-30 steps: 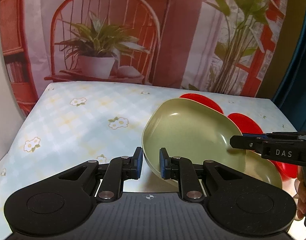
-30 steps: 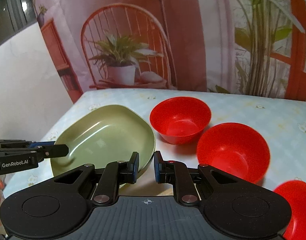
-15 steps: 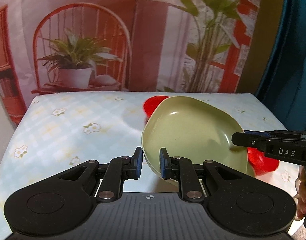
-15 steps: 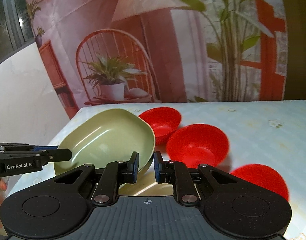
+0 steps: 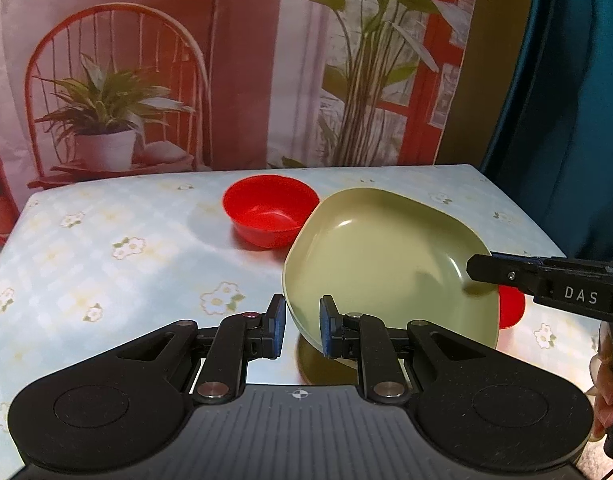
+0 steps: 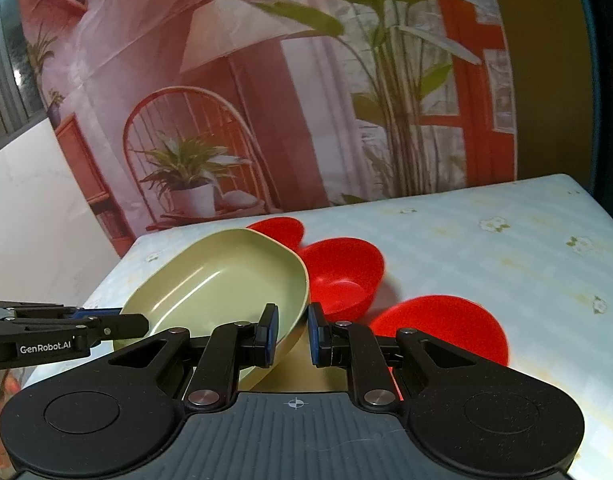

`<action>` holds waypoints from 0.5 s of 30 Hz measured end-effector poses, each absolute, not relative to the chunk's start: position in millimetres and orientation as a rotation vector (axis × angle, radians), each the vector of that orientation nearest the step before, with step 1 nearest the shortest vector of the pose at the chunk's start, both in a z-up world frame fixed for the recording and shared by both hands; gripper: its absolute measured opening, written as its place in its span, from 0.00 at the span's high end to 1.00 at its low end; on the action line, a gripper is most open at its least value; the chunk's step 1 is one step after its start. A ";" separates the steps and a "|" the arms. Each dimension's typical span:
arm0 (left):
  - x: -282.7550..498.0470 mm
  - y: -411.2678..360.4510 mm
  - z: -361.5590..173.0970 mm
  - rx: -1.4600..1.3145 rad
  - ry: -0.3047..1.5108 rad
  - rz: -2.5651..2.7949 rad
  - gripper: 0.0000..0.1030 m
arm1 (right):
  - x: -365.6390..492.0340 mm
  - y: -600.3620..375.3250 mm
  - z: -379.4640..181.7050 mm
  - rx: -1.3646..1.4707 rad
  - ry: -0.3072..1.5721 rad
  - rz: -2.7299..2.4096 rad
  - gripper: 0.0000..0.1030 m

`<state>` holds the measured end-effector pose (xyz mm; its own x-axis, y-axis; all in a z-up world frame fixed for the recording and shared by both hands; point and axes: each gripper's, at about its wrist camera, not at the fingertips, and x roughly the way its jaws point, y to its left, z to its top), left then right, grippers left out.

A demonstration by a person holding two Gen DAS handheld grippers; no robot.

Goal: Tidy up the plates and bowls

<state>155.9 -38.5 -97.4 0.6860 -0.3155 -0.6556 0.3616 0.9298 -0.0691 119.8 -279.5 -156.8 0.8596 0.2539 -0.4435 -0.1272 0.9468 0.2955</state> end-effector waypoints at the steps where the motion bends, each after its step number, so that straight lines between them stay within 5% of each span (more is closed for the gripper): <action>1: 156.5 -39.8 -98.5 0.067 0.723 -0.383 0.81 | 118.0 -282.0 -158.2 0.265 0.498 0.200 0.86; 15: 166.6 -45.6 -114.1 0.061 0.764 -0.394 0.81 | 118.6 -293.2 -177.0 0.296 0.532 0.188 0.85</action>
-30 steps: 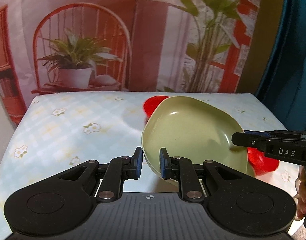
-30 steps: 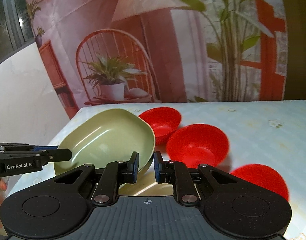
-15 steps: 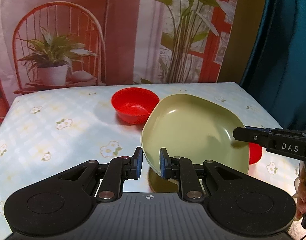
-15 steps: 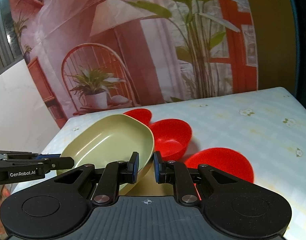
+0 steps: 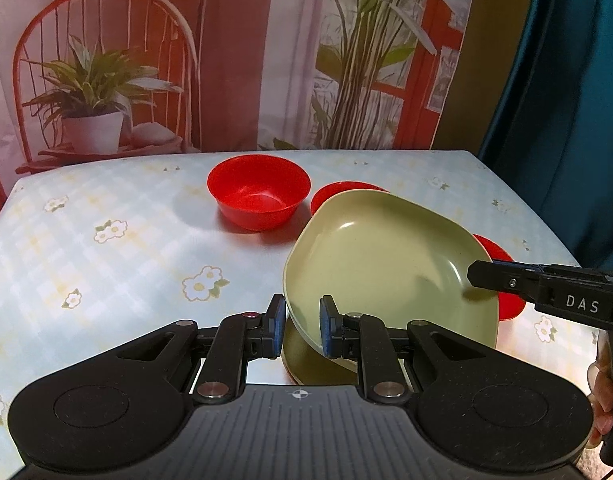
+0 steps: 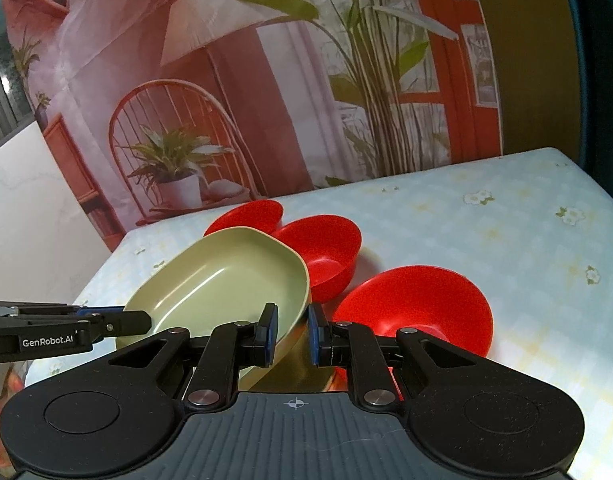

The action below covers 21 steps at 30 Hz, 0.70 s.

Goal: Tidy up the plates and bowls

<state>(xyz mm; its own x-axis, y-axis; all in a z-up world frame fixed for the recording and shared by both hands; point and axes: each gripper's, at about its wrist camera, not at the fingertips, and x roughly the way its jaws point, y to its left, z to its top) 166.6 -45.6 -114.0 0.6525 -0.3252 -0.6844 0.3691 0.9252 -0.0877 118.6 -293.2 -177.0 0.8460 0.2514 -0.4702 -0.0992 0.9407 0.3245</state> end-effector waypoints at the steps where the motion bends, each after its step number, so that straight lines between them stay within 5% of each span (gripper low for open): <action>1: 168.0 -46.4 -114.4 0.061 0.766 -0.392 0.81 | 118.9 -293.1 -177.1 0.296 0.535 0.188 0.85; 21: 166.0 -46.4 -127.5 0.058 0.799 -0.390 0.81 | 121.9 -290.9 -191.6 0.306 0.581 0.186 0.85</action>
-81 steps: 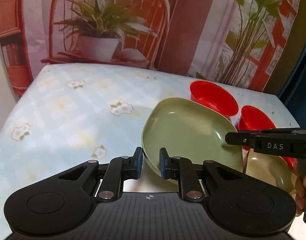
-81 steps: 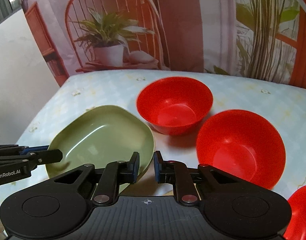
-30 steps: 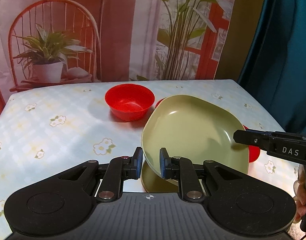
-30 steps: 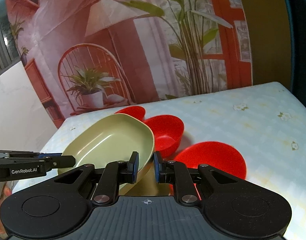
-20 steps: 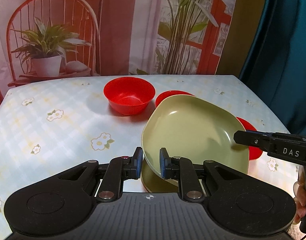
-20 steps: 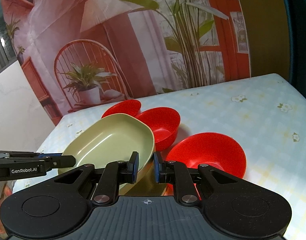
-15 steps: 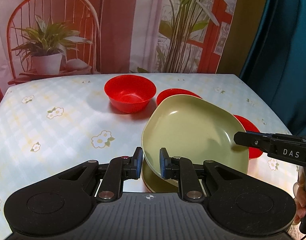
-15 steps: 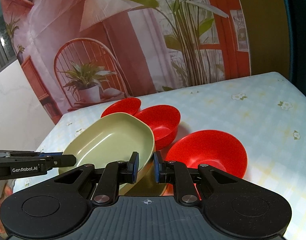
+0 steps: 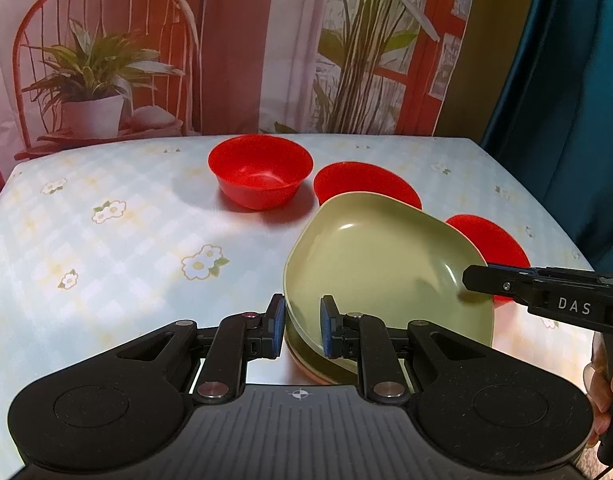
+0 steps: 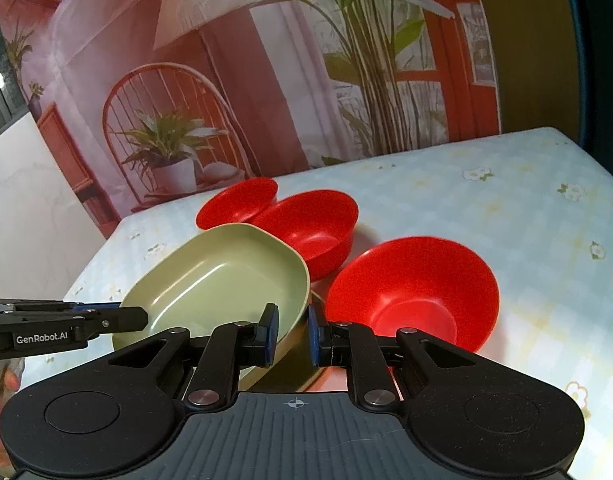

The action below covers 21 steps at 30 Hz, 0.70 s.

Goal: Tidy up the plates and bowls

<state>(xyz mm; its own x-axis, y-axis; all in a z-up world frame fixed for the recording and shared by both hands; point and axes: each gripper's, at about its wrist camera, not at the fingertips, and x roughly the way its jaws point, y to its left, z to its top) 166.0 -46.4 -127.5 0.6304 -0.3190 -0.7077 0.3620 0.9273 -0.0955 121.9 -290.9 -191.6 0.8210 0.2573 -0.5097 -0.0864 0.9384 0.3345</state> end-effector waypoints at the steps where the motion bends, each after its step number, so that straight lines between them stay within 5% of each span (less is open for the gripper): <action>1: 165.5 -46.3 -128.5 0.058 0.801 -0.390 0.81 | 121.6 -290.7 -193.1 0.306 0.585 0.186 0.85; 21: 159.5 -48.0 -145.6 0.075 0.822 -0.382 0.81 | 128.0 -286.4 -206.3 0.277 0.623 0.168 0.85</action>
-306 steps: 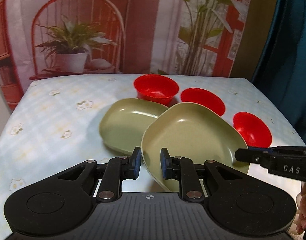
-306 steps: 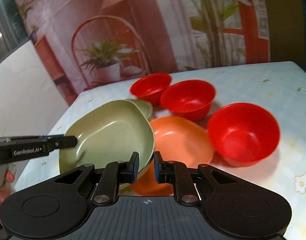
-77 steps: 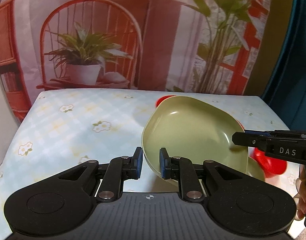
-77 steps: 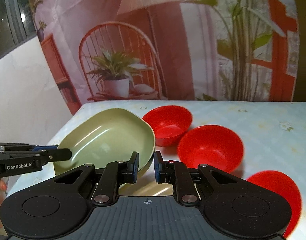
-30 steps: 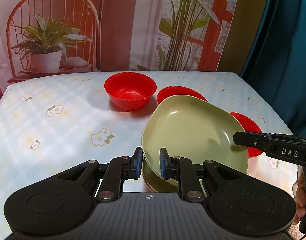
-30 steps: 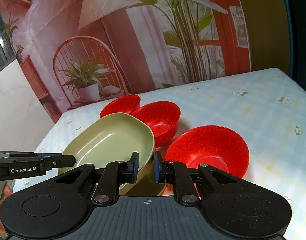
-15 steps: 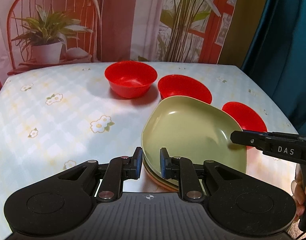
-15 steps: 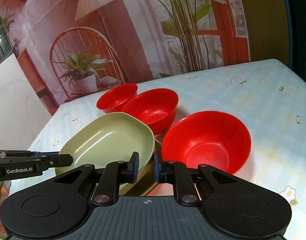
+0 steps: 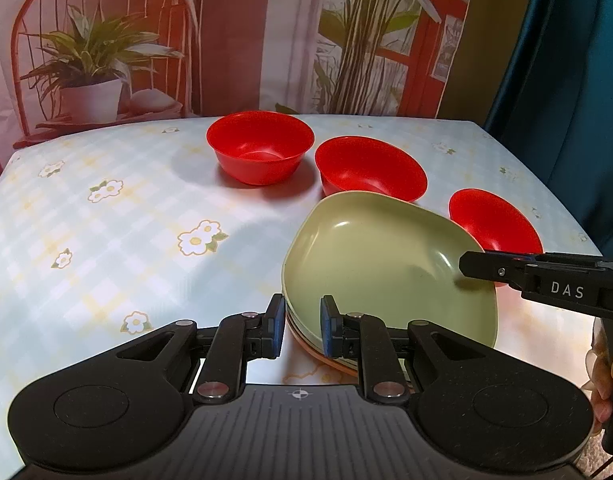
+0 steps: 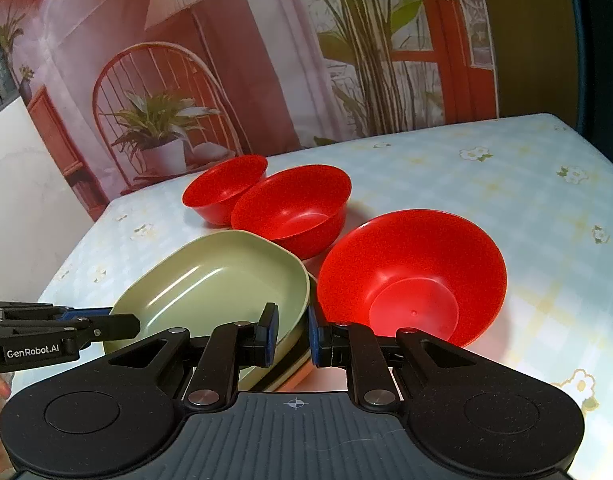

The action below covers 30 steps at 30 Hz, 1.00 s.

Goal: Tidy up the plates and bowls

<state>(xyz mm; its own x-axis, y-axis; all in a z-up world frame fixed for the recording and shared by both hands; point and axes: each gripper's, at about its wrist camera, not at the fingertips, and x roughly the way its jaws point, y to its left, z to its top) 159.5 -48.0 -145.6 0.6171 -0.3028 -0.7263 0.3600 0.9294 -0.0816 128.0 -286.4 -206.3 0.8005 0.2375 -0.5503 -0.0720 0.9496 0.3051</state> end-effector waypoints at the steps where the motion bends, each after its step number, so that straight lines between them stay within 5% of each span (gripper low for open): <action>1: 159.5 -48.8 -146.0 0.078 0.820 -0.381 0.81 | 127.8 -286.2 -206.2 0.273 0.621 0.168 0.85; 30: 154.3 -45.2 -145.5 0.045 0.775 -0.349 0.76 | 122.0 -283.0 -197.5 0.217 0.590 0.155 0.81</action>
